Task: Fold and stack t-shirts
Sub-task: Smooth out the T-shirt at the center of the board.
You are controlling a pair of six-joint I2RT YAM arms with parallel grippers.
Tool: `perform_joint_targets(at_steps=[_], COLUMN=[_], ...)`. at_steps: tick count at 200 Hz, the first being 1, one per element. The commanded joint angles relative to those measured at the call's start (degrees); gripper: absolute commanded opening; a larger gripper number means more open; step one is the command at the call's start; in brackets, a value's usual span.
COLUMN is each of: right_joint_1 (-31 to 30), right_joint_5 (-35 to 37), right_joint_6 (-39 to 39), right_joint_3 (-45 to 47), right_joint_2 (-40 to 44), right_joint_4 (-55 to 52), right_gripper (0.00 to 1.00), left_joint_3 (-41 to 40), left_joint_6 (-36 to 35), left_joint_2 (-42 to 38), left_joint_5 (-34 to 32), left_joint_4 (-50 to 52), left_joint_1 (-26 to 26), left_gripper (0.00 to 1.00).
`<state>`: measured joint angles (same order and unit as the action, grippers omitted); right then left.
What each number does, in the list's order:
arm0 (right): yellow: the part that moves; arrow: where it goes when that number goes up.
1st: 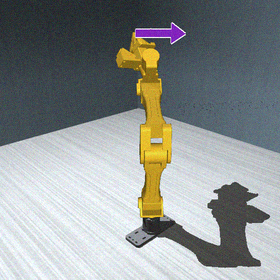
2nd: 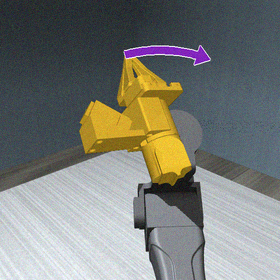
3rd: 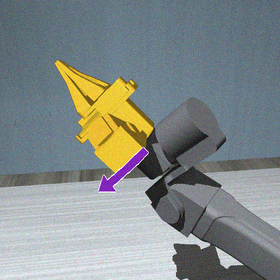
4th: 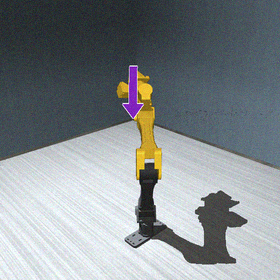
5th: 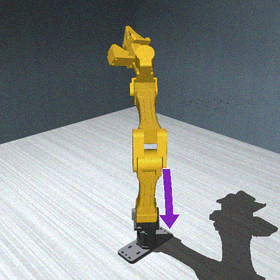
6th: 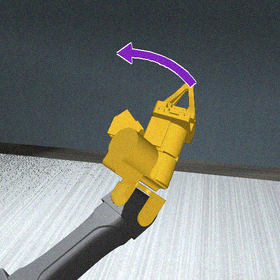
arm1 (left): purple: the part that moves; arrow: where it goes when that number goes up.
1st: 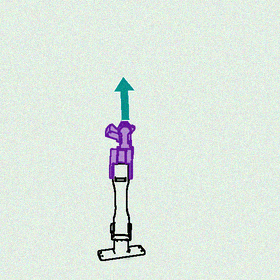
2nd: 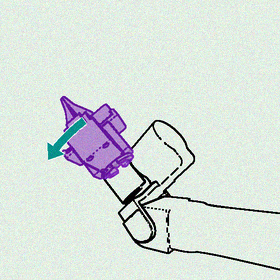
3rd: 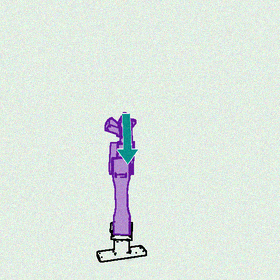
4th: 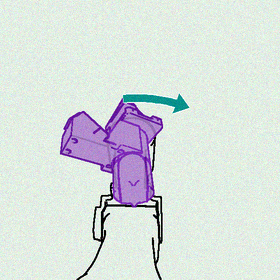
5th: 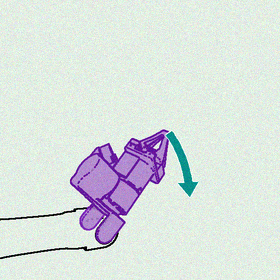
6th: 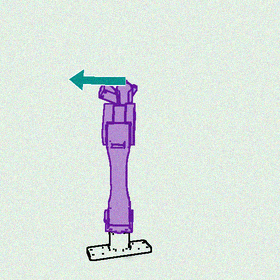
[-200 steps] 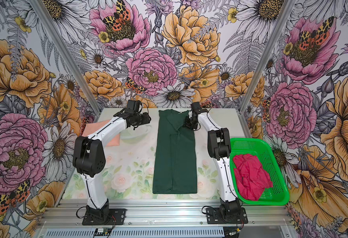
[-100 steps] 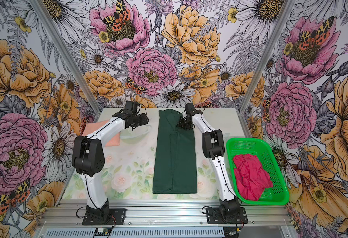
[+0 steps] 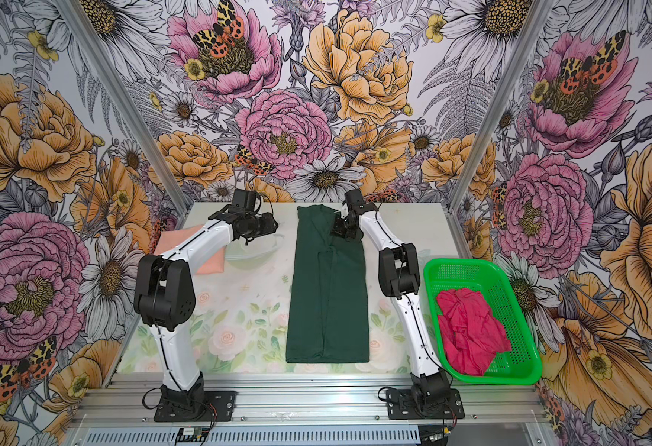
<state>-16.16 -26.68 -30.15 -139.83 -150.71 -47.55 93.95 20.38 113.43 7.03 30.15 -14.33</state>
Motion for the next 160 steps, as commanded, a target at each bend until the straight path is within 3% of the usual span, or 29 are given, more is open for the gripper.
perform_joint_targets(at_steps=[1, 32, 105, 160], right_joint_1=[-2.11, -3.36, -5.46, -5.61], right_joint_5=[0.76, -1.06, -8.14, -8.88], right_joint_6=[4.07, 6.19, 11.43, 12.98], right_joint_3=[-2.94, -4.46, -2.34, -0.49], right_joint_2=[-0.1, -0.03, 1.12, 2.16], right_joint_4=[0.26, 0.25, 0.09, -0.35], right_gripper=[0.07, 0.07, 0.16, 0.17], left_joint_3=[-0.74, -0.9, -0.78, -0.66], left_joint_6=[-0.78, -0.87, -0.86, -0.65], left_joint_2=[-0.87, -0.58, -0.16, 0.21], left_joint_5=[0.99, 0.88, 0.98, 1.11], left_joint_4=[-1.32, -1.33, -1.38, -1.46], left_joint_1=[0.44, 0.44, 0.54, 0.55], left_gripper=[0.47, 0.47, 0.47, 0.47])
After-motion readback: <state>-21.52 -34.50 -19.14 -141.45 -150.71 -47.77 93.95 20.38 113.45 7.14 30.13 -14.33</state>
